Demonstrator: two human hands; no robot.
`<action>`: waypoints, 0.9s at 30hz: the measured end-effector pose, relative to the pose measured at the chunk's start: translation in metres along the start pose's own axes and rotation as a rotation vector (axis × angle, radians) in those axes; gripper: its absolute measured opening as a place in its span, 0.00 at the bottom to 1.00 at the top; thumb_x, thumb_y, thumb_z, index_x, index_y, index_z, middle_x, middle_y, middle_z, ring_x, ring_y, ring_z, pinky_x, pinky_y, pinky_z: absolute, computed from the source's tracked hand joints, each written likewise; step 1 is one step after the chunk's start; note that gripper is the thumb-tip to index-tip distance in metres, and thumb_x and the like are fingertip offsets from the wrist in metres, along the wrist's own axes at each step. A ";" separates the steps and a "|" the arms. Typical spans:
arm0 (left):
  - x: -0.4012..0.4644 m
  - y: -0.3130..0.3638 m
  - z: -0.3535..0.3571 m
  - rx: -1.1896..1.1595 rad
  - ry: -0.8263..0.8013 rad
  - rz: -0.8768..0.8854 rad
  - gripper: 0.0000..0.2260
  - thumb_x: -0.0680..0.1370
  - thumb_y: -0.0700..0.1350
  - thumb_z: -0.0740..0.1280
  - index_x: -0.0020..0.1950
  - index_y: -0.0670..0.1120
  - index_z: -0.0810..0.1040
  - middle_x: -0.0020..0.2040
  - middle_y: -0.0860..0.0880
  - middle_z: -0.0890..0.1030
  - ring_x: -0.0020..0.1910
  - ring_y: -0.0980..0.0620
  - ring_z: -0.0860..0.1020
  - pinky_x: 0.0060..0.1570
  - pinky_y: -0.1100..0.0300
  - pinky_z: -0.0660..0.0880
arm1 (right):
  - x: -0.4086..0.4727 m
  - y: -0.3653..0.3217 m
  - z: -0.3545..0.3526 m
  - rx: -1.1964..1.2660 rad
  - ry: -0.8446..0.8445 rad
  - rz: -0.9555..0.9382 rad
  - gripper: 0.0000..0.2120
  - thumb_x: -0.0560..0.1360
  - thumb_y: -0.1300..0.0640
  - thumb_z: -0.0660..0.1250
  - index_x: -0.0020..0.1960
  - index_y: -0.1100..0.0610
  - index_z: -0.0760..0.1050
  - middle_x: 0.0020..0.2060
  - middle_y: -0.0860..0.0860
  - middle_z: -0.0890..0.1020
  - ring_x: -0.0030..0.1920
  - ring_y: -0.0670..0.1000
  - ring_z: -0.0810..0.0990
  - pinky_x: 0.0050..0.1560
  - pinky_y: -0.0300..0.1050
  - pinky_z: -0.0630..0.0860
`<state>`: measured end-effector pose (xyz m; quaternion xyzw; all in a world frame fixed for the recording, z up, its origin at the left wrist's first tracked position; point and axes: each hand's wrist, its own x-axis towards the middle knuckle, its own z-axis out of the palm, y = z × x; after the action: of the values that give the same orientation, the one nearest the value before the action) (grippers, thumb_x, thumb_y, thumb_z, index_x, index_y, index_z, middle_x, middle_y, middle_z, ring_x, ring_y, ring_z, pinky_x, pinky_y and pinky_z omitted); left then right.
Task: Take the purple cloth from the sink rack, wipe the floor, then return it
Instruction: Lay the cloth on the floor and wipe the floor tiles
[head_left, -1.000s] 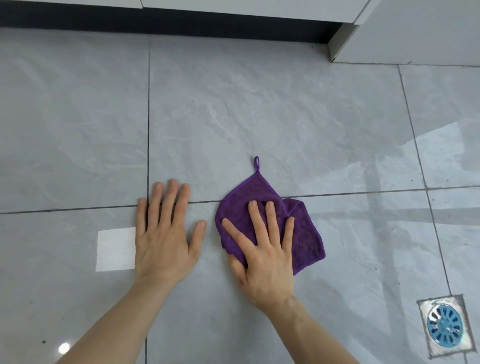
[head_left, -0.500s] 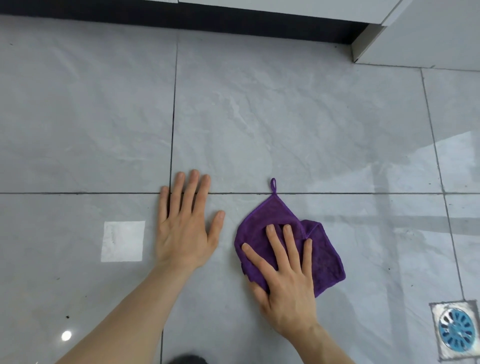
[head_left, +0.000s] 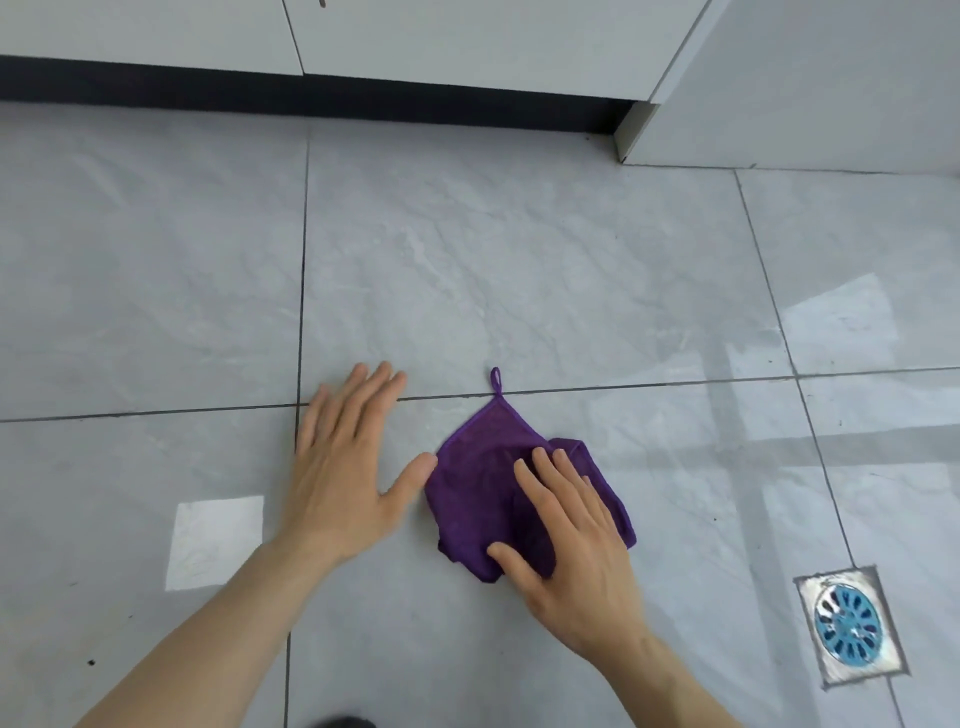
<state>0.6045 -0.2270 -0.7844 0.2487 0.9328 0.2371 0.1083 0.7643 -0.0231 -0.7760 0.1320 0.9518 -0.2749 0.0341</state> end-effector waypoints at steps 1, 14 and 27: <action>-0.002 0.012 -0.002 -0.013 -0.054 0.099 0.36 0.77 0.65 0.61 0.81 0.52 0.58 0.82 0.56 0.58 0.83 0.56 0.51 0.81 0.48 0.49 | 0.000 0.003 -0.002 -0.012 -0.015 -0.010 0.37 0.76 0.34 0.67 0.80 0.46 0.61 0.80 0.43 0.62 0.82 0.45 0.53 0.78 0.58 0.64; -0.038 0.059 0.023 0.110 -0.320 0.323 0.37 0.66 0.56 0.79 0.73 0.57 0.71 0.70 0.59 0.76 0.70 0.58 0.74 0.57 0.65 0.77 | 0.003 0.026 -0.016 -0.080 -0.148 -0.077 0.40 0.69 0.38 0.74 0.77 0.43 0.65 0.78 0.39 0.64 0.80 0.45 0.59 0.76 0.45 0.66; -0.073 0.075 0.026 0.340 -0.448 0.143 0.30 0.56 0.49 0.83 0.56 0.52 0.79 0.44 0.53 0.79 0.36 0.53 0.81 0.28 0.60 0.78 | -0.032 -0.010 0.009 -0.267 -0.119 -0.158 0.27 0.59 0.67 0.74 0.56 0.51 0.78 0.40 0.45 0.80 0.35 0.50 0.76 0.27 0.43 0.73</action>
<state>0.7063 -0.1976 -0.7632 0.3744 0.8922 0.0237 0.2515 0.7926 -0.0440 -0.7737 0.0346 0.9835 -0.1551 0.0859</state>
